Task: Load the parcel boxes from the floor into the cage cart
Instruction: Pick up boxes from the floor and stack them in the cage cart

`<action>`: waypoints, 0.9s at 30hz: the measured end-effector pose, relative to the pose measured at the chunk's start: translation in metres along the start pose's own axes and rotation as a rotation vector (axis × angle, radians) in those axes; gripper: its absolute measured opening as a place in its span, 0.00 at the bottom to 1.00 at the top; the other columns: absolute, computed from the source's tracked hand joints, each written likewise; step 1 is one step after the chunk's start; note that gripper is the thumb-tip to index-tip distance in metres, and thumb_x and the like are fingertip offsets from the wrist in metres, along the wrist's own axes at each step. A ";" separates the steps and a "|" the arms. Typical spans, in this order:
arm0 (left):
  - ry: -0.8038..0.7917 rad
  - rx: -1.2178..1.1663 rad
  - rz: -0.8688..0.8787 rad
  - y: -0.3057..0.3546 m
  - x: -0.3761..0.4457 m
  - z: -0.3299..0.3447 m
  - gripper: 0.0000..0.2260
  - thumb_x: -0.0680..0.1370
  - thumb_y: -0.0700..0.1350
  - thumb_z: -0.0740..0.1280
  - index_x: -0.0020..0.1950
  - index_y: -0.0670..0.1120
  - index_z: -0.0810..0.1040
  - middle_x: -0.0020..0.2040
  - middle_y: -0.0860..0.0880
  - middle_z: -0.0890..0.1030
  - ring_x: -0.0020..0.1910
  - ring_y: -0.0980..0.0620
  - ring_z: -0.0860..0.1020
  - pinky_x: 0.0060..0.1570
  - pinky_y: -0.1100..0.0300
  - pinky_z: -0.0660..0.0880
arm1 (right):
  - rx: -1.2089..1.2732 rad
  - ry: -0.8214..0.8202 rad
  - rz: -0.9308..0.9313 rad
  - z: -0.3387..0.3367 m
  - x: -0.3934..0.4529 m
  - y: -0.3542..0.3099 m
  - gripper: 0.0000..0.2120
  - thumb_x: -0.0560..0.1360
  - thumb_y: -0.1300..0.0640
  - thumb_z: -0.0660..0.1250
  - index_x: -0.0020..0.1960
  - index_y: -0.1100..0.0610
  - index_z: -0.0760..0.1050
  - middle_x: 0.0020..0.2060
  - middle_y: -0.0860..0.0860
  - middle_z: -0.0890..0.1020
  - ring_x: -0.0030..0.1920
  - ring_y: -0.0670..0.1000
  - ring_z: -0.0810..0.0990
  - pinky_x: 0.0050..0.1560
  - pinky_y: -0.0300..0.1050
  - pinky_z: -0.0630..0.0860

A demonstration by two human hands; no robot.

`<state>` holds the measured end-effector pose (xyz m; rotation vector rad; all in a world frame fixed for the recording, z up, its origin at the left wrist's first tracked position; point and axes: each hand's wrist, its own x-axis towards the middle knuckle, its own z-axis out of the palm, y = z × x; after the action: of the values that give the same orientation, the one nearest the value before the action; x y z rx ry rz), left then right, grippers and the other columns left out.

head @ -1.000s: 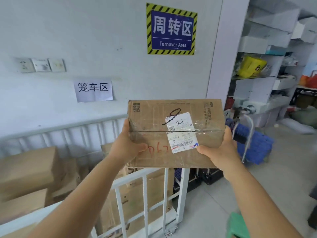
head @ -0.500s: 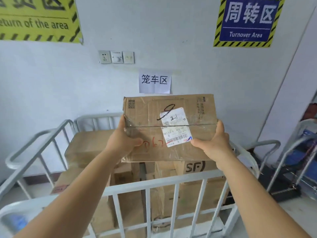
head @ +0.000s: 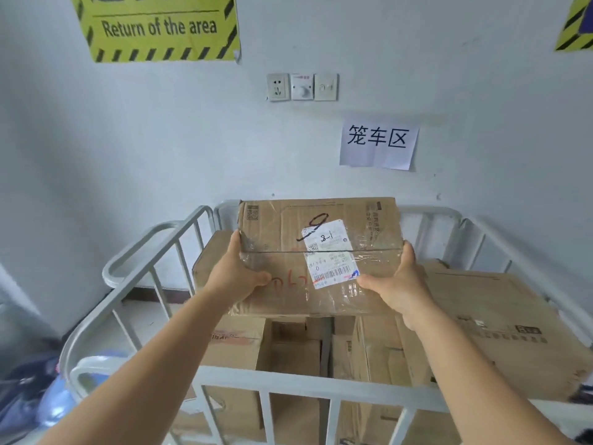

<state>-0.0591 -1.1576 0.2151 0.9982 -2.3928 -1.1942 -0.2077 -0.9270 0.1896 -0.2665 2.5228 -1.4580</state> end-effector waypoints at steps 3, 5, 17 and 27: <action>0.006 0.023 -0.086 -0.011 0.025 0.005 0.47 0.72 0.43 0.74 0.79 0.56 0.45 0.67 0.45 0.73 0.49 0.46 0.78 0.46 0.54 0.78 | -0.038 -0.090 0.025 0.023 0.030 0.001 0.58 0.66 0.47 0.79 0.79 0.44 0.39 0.75 0.53 0.59 0.73 0.59 0.62 0.68 0.56 0.66; 0.020 0.027 -0.152 -0.023 0.038 0.006 0.47 0.72 0.44 0.74 0.79 0.56 0.44 0.69 0.44 0.71 0.49 0.46 0.79 0.50 0.52 0.78 | -0.080 -0.152 0.040 0.042 0.047 0.003 0.59 0.65 0.46 0.79 0.79 0.44 0.38 0.76 0.53 0.58 0.73 0.59 0.63 0.69 0.57 0.68; 0.065 0.114 -0.382 -0.127 0.076 -0.037 0.37 0.76 0.41 0.69 0.78 0.48 0.51 0.56 0.47 0.72 0.46 0.48 0.73 0.41 0.58 0.70 | -0.219 -0.446 0.072 0.186 0.071 -0.001 0.57 0.68 0.49 0.77 0.80 0.49 0.39 0.73 0.53 0.65 0.68 0.55 0.71 0.64 0.50 0.72; -0.103 0.261 -0.405 -0.226 0.146 -0.085 0.42 0.75 0.47 0.71 0.79 0.47 0.47 0.64 0.44 0.75 0.55 0.45 0.75 0.51 0.55 0.73 | -0.250 -0.481 0.237 0.300 0.062 -0.007 0.56 0.69 0.51 0.76 0.79 0.49 0.36 0.72 0.53 0.68 0.65 0.56 0.74 0.63 0.52 0.74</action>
<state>-0.0167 -1.4036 0.0823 1.6002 -2.5514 -1.0919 -0.1846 -1.1957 0.0439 -0.3033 2.2407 -0.8646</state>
